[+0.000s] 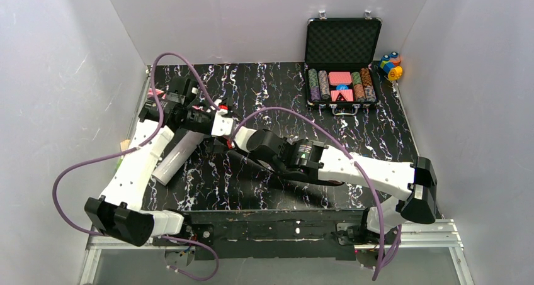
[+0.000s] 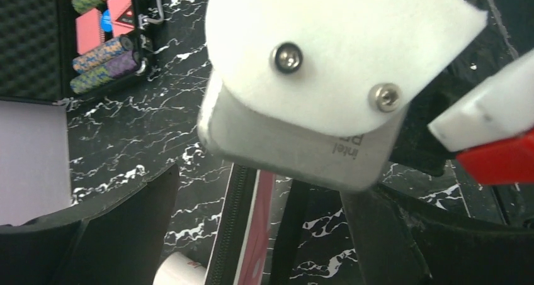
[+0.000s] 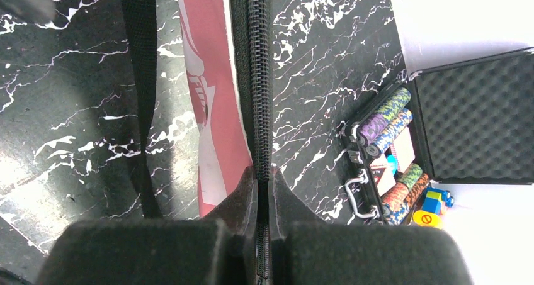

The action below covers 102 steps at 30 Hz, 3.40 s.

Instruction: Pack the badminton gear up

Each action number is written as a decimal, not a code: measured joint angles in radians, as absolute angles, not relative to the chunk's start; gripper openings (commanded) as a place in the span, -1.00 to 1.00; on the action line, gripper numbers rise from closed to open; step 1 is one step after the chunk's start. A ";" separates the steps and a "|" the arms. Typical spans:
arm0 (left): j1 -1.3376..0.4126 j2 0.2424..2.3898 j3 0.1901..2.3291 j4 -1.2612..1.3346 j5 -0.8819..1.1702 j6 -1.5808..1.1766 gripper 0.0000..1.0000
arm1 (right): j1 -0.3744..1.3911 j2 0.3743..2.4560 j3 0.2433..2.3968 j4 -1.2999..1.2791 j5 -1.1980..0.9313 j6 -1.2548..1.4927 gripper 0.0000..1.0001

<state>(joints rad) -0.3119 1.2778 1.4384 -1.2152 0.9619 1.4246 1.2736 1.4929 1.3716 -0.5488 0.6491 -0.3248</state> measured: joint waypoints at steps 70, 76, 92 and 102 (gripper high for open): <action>-0.362 1.348 1.399 -0.864 0.613 0.735 -1.00 | 1.007 0.884 1.028 -0.332 0.360 0.644 0.39; -0.362 1.333 1.421 -0.863 0.617 0.645 -1.00 | 0.933 0.912 0.951 -0.295 0.254 0.779 0.29; -0.362 1.288 1.421 -0.884 0.622 0.589 -1.00 | 0.575 0.743 1.069 -0.392 0.302 0.768 -0.87; -0.362 1.276 1.421 -0.892 0.627 0.575 -1.00 | 0.246 0.785 1.185 -0.469 0.252 0.755 -0.97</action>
